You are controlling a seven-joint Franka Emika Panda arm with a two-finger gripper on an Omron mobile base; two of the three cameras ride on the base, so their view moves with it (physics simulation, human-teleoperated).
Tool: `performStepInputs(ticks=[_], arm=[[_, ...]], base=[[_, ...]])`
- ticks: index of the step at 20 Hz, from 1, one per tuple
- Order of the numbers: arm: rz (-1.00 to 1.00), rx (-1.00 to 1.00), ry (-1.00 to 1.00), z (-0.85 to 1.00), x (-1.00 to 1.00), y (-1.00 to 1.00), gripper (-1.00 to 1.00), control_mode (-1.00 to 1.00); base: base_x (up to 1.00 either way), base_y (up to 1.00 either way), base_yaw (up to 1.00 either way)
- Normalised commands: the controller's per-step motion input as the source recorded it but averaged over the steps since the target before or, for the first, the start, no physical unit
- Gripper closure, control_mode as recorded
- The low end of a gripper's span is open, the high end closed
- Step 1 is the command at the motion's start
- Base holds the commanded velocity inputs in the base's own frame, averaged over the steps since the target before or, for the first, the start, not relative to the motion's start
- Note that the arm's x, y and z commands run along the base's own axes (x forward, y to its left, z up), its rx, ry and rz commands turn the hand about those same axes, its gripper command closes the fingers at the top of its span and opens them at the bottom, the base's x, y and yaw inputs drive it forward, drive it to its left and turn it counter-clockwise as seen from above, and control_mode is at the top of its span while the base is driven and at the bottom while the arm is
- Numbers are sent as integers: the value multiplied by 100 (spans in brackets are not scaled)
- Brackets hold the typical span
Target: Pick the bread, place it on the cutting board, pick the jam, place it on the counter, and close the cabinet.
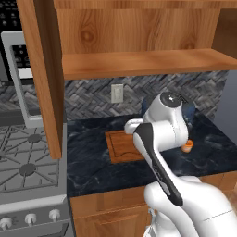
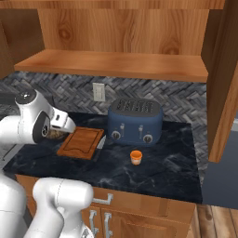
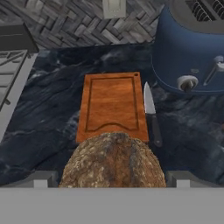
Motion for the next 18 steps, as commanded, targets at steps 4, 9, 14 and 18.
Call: performStepInputs(ticks=[4, 9, 14, 18], arm=[[0, 0, 0, -27, 24, 0, 100, -100], [0, 0, 0, -28, 24, 0, 100, -100], [0, 0, 0, -24, 25, 0, 100, -100], [0, 0, 0, -23, 27, 0, 100, -100]], base=[[0, 0, 0], [0, 0, 0], [0, 0, 0], [0, 0, 0]])
